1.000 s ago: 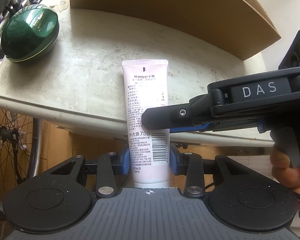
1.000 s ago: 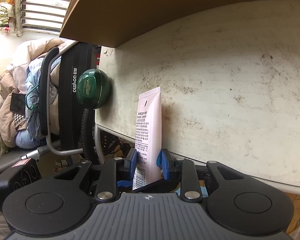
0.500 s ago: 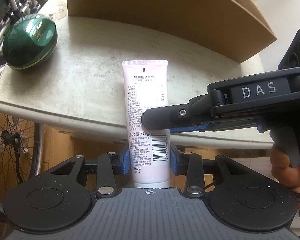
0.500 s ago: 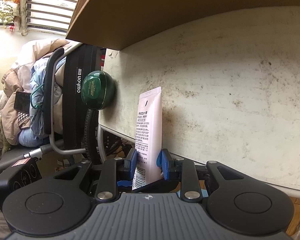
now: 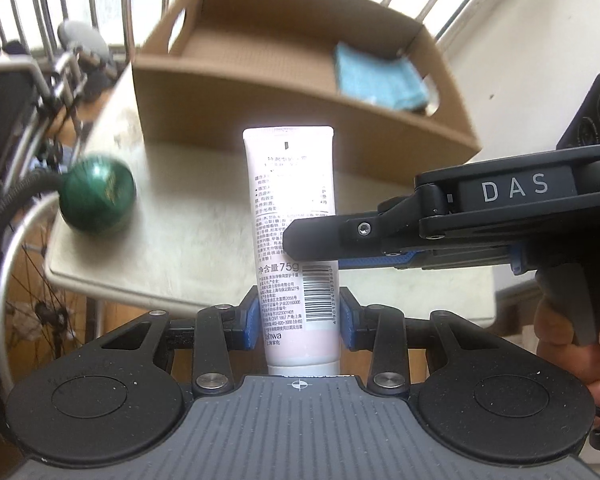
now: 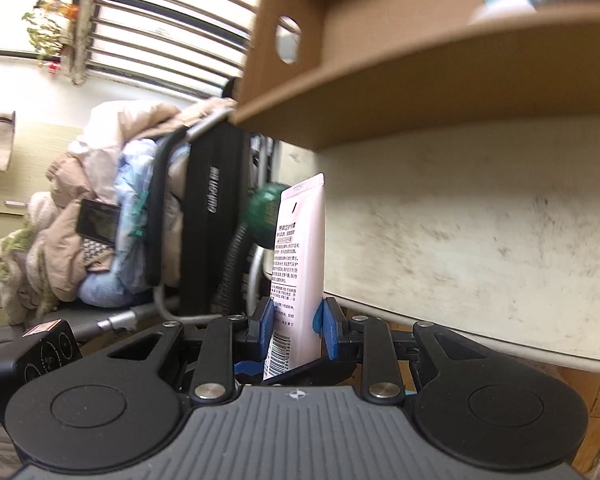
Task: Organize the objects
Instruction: 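Lift the cream tube with the right gripper and carry it over the cardboard box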
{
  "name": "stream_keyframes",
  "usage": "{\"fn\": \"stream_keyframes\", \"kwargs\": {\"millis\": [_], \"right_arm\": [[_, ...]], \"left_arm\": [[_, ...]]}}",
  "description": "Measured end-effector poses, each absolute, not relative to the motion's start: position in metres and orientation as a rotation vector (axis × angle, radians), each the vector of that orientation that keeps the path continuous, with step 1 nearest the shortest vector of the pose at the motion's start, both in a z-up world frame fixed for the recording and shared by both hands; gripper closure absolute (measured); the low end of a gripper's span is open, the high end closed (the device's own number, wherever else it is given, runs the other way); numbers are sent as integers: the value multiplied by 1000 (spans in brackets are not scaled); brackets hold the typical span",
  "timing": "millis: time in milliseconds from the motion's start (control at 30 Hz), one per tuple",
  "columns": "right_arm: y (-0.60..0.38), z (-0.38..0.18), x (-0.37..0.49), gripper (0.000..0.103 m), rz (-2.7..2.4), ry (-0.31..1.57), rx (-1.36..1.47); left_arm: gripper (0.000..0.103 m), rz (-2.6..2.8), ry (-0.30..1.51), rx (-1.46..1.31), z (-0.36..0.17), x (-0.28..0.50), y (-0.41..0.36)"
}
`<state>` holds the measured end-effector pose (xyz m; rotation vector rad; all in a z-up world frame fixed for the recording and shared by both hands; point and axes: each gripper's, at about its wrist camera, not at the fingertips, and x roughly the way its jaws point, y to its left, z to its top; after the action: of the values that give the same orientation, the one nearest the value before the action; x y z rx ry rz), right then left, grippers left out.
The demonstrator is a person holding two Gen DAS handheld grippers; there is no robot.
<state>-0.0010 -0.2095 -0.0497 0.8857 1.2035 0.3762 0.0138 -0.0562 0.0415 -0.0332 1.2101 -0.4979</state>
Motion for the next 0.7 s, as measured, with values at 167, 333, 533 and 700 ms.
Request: {"fn": "stream_keyframes", "kwargs": {"millis": [167,333,533,700], "right_arm": [[-212,-2,-4,74,370,1148,862],[-215,37,-13,74,345,1099,850],[-220,73,-27,74,319,1030,847],[-227,92,-37,74,291,982,875]], "left_arm": [[66,-526,1166,-22,81,11,-61],[66,-560,1112,-1,109,4,-67],[66,-590,1059,2,134,-5,-68],[66,-616,1020,-12,147,-8,-70]]}}
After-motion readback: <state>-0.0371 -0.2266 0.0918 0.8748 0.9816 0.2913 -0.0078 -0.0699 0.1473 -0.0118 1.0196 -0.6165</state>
